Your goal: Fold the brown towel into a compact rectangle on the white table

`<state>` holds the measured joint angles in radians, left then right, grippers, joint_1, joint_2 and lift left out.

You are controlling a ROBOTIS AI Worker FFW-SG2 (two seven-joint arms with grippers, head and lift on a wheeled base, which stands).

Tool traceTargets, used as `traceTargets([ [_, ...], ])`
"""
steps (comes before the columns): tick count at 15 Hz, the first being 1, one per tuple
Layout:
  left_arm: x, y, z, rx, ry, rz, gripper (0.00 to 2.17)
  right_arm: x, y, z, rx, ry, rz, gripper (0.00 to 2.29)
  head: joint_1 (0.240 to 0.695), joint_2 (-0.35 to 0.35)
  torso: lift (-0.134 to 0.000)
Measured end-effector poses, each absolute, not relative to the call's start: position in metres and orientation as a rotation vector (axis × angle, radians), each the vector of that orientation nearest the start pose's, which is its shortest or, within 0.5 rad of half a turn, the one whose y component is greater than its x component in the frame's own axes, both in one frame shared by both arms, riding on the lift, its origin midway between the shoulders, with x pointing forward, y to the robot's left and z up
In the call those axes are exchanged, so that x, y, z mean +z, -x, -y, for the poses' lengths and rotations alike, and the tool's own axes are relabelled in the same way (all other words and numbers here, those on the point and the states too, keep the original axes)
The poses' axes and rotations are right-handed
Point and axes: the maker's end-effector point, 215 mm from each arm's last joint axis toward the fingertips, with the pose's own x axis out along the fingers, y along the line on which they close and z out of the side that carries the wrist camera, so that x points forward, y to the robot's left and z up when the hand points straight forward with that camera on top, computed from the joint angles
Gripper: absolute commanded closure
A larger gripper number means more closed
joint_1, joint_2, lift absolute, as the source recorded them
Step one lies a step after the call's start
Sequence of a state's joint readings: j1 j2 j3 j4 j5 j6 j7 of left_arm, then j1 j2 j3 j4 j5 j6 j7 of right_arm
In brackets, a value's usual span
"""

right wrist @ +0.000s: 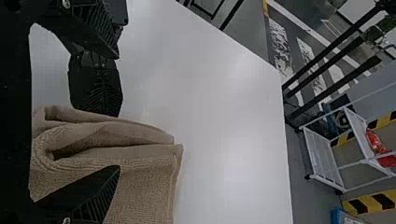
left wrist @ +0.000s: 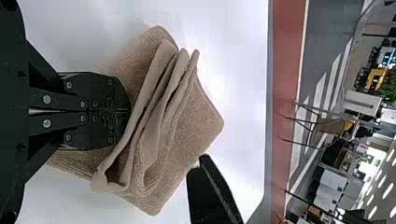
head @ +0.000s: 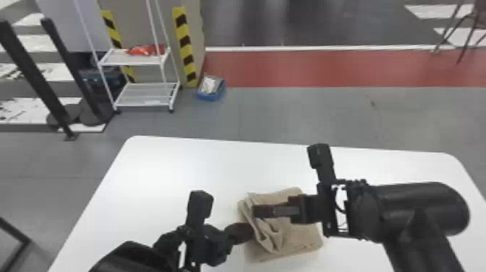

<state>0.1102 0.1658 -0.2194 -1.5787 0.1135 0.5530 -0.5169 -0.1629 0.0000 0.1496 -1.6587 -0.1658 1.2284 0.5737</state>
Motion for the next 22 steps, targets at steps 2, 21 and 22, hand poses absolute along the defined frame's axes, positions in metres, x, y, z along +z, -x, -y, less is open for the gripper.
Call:
traceTargets([
  [2,-0.538,-0.429,-0.094,-0.675,0.081,-0.696,1.83,-0.464,-0.444,0.017,0.764,-0.357,-0.964,0.05,0.695,0.100,0.000],
  [21,-0.501,-0.466,-0.150,-0.623,0.226,-0.602,1.83,-0.542,-0.369,0.126,0.499,-0.317,-0.926,1.68,0.695,0.033,0.000],
  [22,-0.500,-0.466,-0.150,-0.623,0.226,-0.601,1.83,-0.546,-0.371,0.127,0.494,-0.319,-0.931,1.68,0.695,0.033,0.000],
])
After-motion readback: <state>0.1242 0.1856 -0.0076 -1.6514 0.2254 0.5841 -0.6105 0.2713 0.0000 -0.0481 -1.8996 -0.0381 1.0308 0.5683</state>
